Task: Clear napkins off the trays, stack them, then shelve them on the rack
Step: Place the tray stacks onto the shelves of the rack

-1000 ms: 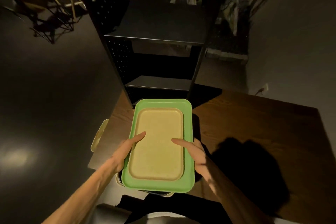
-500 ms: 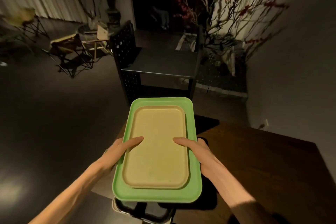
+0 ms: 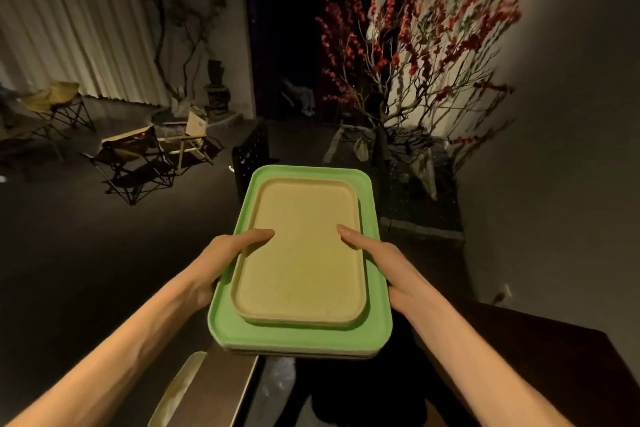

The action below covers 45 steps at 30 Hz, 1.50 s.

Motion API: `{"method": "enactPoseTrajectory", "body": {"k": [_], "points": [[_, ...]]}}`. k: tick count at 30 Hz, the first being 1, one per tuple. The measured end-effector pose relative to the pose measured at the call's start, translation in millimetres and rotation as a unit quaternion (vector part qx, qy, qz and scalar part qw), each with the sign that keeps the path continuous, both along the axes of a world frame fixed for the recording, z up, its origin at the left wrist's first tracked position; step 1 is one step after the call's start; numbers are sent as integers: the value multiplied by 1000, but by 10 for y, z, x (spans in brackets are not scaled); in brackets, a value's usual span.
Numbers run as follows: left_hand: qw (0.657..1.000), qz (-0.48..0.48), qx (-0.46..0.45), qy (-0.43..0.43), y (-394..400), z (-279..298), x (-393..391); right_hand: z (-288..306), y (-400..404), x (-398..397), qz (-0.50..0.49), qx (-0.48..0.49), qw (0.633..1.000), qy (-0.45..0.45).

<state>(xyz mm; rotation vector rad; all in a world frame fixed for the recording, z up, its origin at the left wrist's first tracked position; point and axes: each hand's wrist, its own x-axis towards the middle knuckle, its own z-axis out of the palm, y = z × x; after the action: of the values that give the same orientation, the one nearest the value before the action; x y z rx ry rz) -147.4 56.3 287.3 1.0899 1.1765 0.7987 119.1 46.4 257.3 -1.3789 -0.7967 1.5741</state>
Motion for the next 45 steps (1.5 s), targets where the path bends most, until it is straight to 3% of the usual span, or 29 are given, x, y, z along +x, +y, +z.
{"method": "enactPoseTrajectory", "body": {"k": [9, 18, 22, 26, 30, 35, 39, 45], "points": [[994, 2, -34, -104, 461, 155, -36, 190, 365, -46, -3, 17, 996, 91], [970, 2, -146, -195, 597, -135, -197, -28, 625, -38, -41, 13, 985, 170], [977, -60, -146, -146, 549, -211, -189, -55, 691, -15, -55, 10, 987, 152], [985, -32, -126, -115, 665, -184, -133, 20, 679, -35, -41, 27, 990, 134], [987, -1, -118, -110, 777, -185, -81, 51, 473, -125, -31, 45, 998, 43], [987, 21, -115, -108, 813, -220, -59, 142, 65, -171, 62, 76, 994, -45], [986, 24, -104, -124, 877, -209, -8, 72, 120, -180, 0, 103, 995, -6], [976, 21, -113, -187, 1015, -151, 150, -27, 406, -242, -97, 131, 987, -16]]}}
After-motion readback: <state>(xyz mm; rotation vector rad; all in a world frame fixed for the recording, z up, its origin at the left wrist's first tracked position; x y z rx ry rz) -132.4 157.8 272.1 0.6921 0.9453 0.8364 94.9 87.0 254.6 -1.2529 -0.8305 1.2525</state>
